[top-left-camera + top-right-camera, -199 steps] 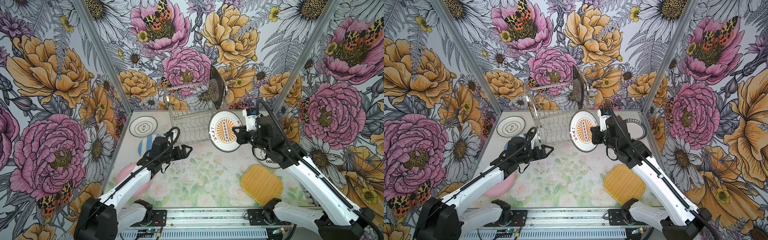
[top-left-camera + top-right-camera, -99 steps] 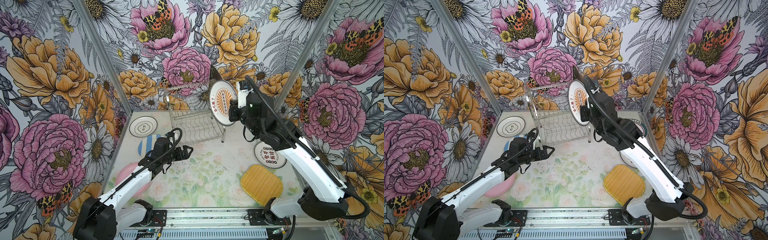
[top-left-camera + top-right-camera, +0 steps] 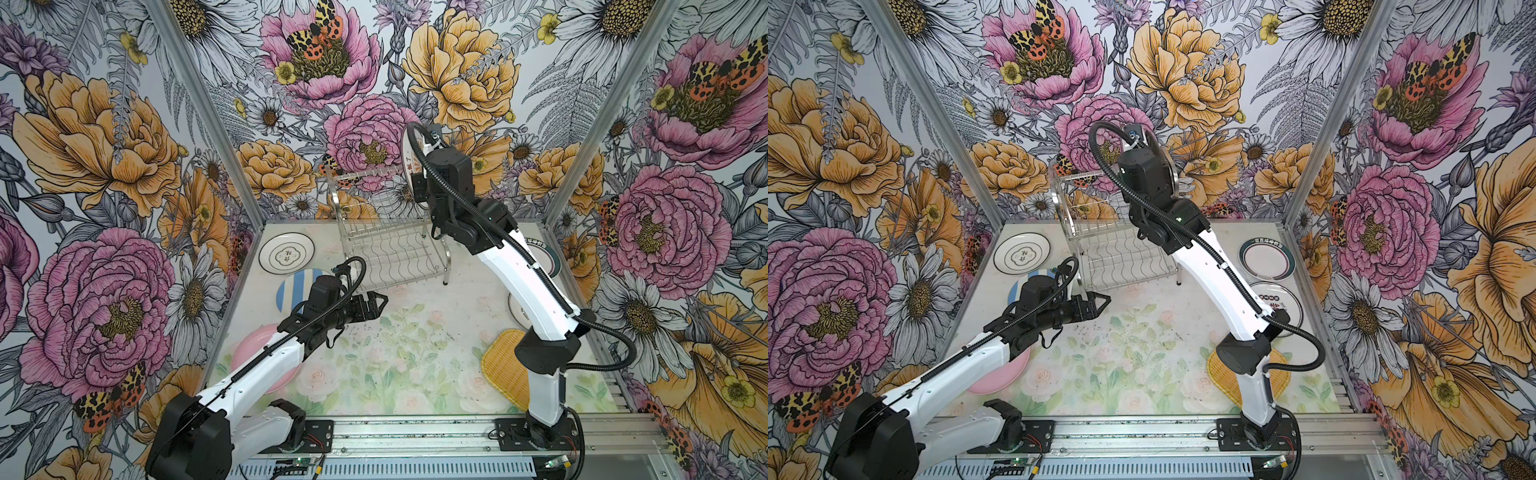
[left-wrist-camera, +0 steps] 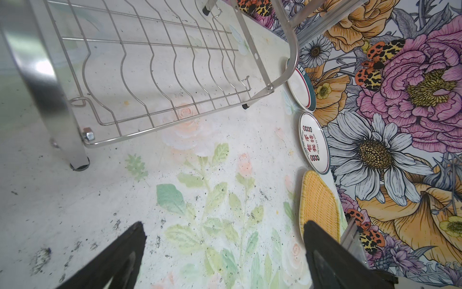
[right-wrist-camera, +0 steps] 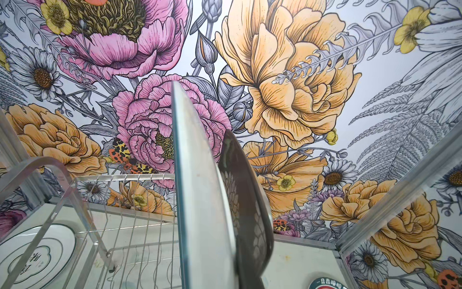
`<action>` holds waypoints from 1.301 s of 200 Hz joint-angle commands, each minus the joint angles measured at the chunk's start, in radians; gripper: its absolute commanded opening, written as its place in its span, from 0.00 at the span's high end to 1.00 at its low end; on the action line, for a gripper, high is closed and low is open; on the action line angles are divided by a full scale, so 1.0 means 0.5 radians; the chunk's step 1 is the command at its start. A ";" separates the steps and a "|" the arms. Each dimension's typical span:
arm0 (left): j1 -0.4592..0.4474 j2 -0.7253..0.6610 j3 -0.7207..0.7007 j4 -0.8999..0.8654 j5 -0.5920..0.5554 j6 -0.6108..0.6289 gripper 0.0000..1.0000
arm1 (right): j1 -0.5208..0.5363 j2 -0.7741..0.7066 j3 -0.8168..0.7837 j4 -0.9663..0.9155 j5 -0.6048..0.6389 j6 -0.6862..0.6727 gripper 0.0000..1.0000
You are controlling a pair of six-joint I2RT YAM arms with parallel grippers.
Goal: Load plates into a dish rack
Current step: Place the plate on the dish rack.
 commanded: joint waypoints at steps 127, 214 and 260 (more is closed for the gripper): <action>-0.011 -0.078 -0.079 0.067 -0.055 -0.042 0.01 | -0.182 0.417 0.339 0.171 0.070 -0.090 1.00; -0.005 -0.072 -0.086 0.067 -0.042 -0.038 0.01 | -0.220 0.382 0.183 0.171 0.032 -0.062 1.00; -0.005 -0.070 -0.091 0.064 -0.041 -0.037 0.01 | -0.226 0.350 0.101 0.171 0.018 -0.050 1.00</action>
